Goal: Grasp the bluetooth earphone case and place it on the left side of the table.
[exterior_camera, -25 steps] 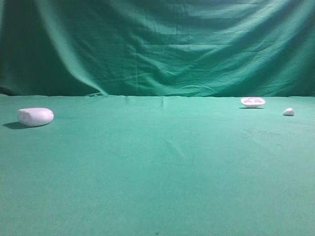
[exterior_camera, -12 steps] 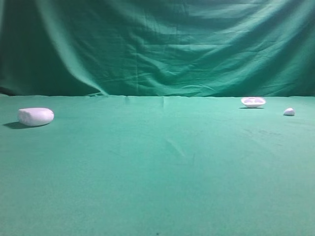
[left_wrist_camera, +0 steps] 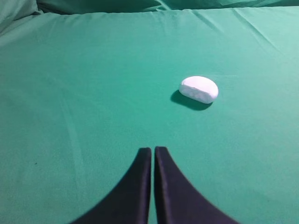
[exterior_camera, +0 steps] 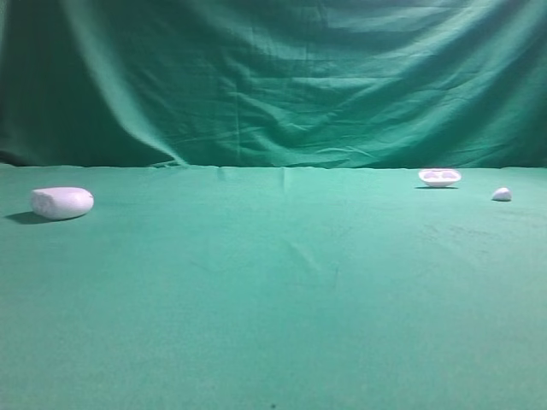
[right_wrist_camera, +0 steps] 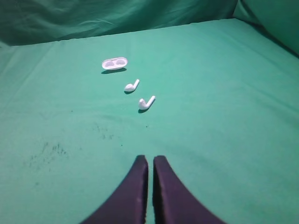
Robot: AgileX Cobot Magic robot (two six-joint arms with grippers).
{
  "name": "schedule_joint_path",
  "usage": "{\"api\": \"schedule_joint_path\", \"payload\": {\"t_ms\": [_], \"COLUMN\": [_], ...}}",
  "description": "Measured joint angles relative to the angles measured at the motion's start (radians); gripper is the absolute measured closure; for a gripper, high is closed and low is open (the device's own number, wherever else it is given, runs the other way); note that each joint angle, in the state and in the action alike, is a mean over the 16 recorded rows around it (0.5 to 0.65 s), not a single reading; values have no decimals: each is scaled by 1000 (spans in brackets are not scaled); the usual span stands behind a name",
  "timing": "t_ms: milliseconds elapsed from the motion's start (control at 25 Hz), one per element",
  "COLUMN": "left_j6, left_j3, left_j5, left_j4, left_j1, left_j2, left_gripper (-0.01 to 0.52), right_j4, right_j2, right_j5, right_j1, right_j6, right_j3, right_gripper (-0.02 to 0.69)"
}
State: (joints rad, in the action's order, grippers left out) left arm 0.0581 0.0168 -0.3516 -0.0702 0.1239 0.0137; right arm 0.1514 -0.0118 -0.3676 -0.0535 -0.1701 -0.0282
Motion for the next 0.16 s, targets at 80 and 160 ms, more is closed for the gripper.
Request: {"api": "schedule_joint_path", "payload": {"t_ms": [80, 160], "left_j6": [0, 0], "left_j3": [0, 0], "left_j5": [0, 0], "left_j4": [0, 0], "left_j1": [0, 0], "left_j2": [0, 0], "left_gripper": [514, 514], "right_j4": [0, 0], "right_j2": [0, 0], "right_j5": [0, 0], "right_j1": [0, 0], "right_j6": [0, 0], "right_j3": [0, 0], "right_gripper": [665, 665]}}
